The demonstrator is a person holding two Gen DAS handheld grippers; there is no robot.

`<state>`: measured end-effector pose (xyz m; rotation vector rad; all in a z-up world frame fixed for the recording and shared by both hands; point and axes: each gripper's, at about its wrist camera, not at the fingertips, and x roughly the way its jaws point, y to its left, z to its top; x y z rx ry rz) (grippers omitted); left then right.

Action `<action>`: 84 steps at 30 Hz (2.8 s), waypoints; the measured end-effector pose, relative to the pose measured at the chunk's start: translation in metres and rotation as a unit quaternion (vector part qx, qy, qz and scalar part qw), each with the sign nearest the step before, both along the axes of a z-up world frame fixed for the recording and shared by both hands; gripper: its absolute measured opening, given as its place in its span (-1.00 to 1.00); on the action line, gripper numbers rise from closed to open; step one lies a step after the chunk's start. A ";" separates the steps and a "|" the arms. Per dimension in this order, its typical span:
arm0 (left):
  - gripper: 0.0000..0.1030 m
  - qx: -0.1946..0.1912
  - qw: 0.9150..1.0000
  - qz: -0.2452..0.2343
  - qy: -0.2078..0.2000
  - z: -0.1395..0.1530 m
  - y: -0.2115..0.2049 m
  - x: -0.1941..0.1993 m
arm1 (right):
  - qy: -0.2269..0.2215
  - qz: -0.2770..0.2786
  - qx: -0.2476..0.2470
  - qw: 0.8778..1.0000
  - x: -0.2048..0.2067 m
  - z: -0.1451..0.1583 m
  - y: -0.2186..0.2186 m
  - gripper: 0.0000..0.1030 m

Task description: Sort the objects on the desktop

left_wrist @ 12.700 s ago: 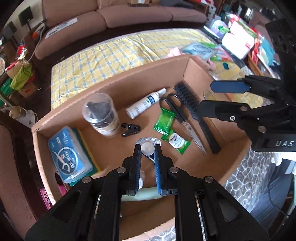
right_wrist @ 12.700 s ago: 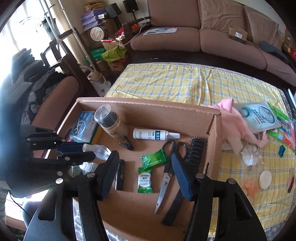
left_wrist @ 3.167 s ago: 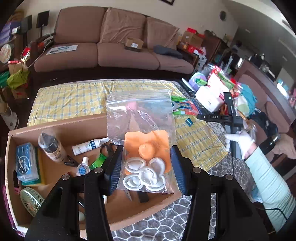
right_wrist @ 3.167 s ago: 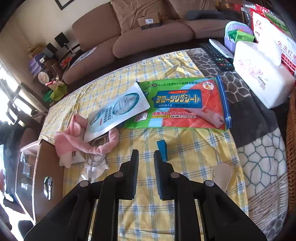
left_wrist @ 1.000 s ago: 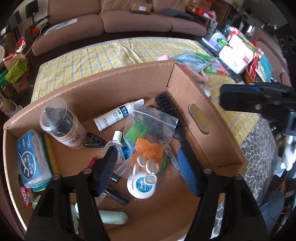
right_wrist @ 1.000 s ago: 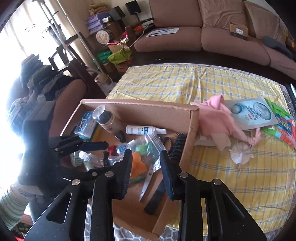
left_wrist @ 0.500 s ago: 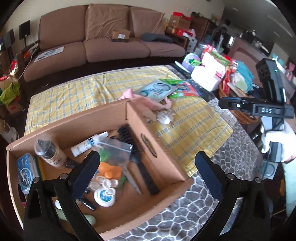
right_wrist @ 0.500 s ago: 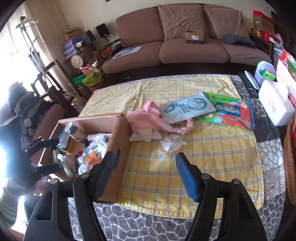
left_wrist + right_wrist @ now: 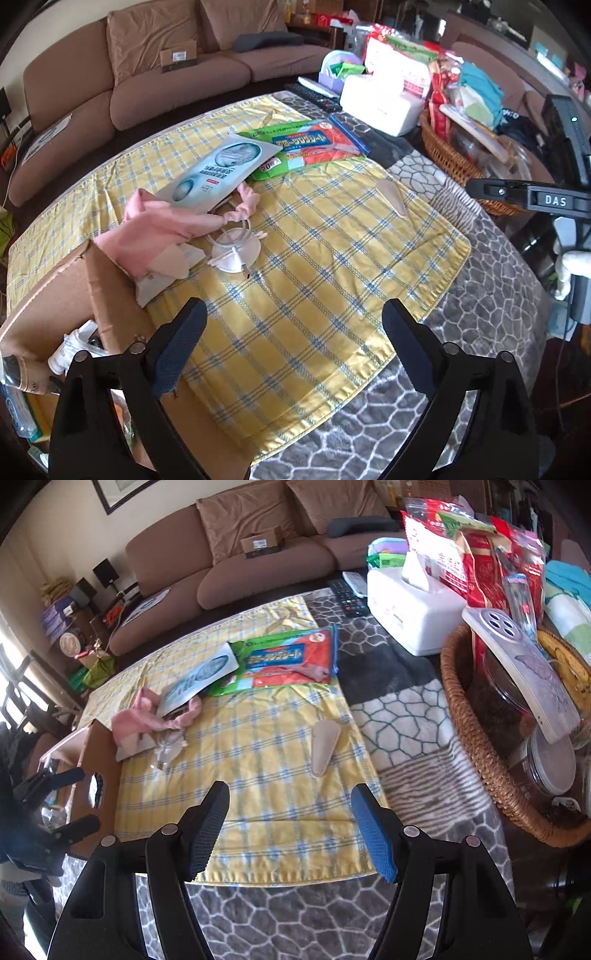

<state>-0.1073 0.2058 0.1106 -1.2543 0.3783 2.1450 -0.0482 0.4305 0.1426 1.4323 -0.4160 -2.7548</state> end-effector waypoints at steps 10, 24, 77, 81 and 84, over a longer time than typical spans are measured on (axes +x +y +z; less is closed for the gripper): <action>0.78 -0.035 0.998 0.056 0.002 -0.045 0.045 -0.045 | -0.003 -0.012 0.014 1.000 -0.059 -0.055 0.019 0.37; -0.41 -0.058 0.990 0.126 -0.014 -0.096 0.030 -0.078 | -0.029 0.019 0.135 0.990 -0.088 -0.101 -0.010 -0.39; -0.41 0.064 0.997 0.031 -0.020 0.074 -0.103 0.018 | 0.083 0.192 -0.031 0.977 0.038 0.089 -0.184 -0.38; -0.36 0.052 0.998 0.026 -0.027 0.065 -0.102 0.016 | 0.084 0.189 -0.043 0.977 0.037 0.082 -0.178 -0.38; -0.15 0.014 1.000 -0.007 -0.021 0.050 -0.084 0.024 | 0.084 0.186 -0.054 0.977 0.037 0.076 -0.174 -0.38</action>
